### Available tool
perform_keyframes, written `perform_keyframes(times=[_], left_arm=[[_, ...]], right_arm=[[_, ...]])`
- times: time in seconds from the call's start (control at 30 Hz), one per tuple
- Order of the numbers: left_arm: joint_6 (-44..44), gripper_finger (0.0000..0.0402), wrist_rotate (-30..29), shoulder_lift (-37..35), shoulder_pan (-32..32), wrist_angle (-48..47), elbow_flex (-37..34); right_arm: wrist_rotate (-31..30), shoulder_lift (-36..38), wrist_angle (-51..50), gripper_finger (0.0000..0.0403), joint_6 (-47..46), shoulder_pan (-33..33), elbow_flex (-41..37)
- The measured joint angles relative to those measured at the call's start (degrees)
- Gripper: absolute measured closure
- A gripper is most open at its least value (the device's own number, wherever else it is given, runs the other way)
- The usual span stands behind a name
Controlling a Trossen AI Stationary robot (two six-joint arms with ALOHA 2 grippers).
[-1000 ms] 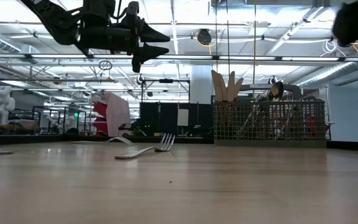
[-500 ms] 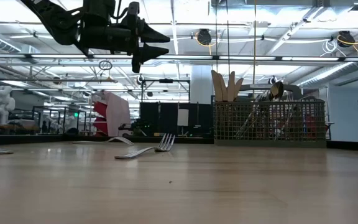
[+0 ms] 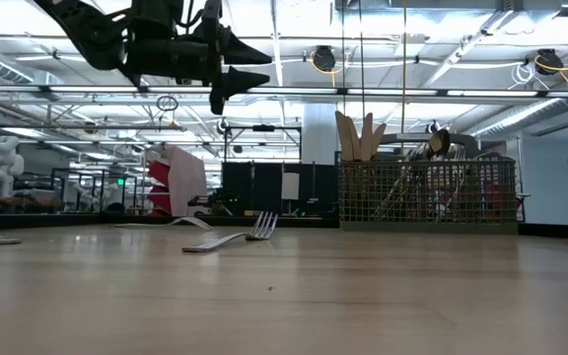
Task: Sort silverware
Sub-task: Put the silver spoon into the silverware basket
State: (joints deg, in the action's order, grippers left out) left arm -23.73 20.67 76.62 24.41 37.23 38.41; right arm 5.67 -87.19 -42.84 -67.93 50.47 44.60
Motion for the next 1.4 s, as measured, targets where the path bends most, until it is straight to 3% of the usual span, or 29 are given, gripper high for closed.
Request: perform_keyframes(times=[0.5,0.63,0.8,0.87,1.27,1.4], left_arm=[[-1.49,0.0224,-1.51,0.00,-1.71,-0.02,0.00],[-1.50,0.0224,-1.51,0.00,-2.10,-0.02,0.00],[-1.49,0.0224,-1.71,0.00,-2.32,0.00,0.00],[-1.46,0.0224,-1.99,0.00,-2.32,0.00,0.00],[-1.37,0.0224,-3.23,0.00,-2.32,1.22,0.00],[-1.04,0.0224,-3.25,-0.02,-2.32,4.72,0.00]], right_arm=[[-2.35,-3.66,4.07,0.0252,-3.37,1.06,-2.27],[-2.58,-2.95,4.08,0.0293,-3.38,1.04,-2.51],[-2.17,-1.22,5.81,0.0376,-3.43,1.04,-2.65],[-1.79,-0.04,5.94,0.0394,-3.47,1.02,-2.80],[-1.75,15.38,7.36,0.0400,-7.93,-1.32,-2.75],[-7.58,22.56,9.46,0.0402,-8.50,-4.05,-2.62]])
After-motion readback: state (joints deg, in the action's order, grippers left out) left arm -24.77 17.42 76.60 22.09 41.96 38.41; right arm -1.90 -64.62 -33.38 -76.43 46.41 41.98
